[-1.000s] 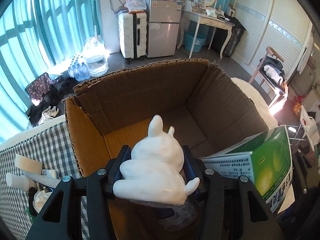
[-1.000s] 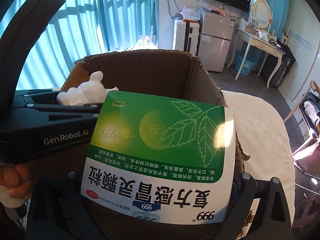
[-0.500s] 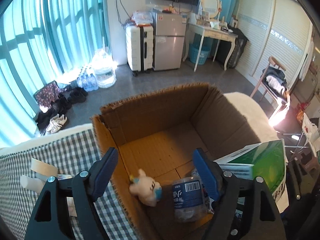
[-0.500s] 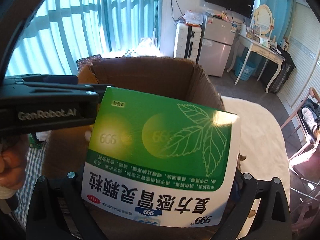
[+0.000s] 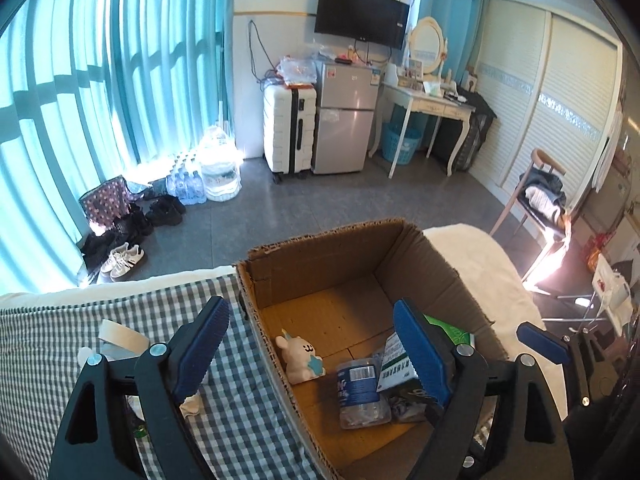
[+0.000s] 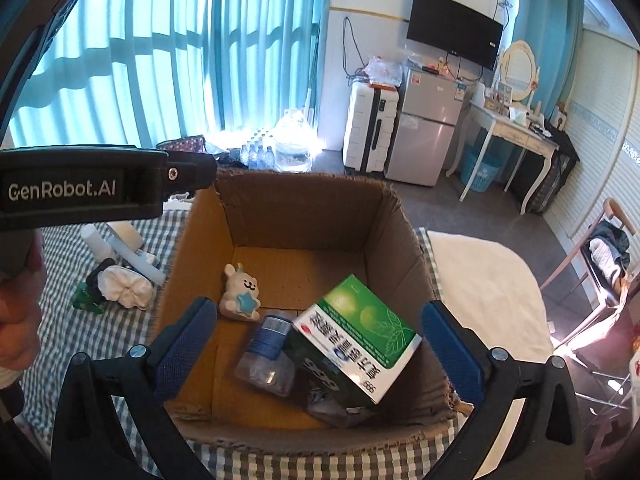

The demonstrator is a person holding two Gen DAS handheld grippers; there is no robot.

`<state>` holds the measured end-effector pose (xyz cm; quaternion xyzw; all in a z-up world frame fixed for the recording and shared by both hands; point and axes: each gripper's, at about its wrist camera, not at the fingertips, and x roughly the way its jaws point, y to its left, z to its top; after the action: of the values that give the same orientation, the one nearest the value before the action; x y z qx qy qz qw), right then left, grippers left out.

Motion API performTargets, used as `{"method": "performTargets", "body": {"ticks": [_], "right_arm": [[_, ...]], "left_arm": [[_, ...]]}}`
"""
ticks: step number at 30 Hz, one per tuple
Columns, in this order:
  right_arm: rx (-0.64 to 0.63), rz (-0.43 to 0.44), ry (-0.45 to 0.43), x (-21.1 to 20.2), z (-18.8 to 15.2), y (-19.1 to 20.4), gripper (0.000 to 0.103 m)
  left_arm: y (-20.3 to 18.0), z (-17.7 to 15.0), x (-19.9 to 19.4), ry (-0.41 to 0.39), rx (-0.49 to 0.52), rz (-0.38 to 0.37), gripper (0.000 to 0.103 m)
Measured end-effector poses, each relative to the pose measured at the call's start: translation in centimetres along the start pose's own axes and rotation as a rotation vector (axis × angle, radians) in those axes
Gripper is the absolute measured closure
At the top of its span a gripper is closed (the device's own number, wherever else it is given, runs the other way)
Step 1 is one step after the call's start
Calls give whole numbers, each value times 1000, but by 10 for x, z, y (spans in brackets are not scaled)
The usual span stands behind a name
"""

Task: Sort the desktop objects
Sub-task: 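Lower the rabbit with left gripper while right lowers the medicine box into box, then withdraw both grippers from the box back toward the pile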

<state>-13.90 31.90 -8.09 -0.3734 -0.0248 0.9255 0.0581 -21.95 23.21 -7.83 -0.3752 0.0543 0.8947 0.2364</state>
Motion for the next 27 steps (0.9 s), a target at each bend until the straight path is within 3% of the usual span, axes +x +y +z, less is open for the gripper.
{"method": "performTargets", "body": {"ticks": [9,17,27], "right_arm": [[15,12,-55,-38,5,1,0],[80,51,-104,-73,4,0,0],[75,78,-162,-112,6,20,0]], "left_arm": [[14,-5,-50,-66,-26,3,11],[22,-12,-96,-151,-31,29,0],[44,-22,-145,-221,-56,97,0]]}}
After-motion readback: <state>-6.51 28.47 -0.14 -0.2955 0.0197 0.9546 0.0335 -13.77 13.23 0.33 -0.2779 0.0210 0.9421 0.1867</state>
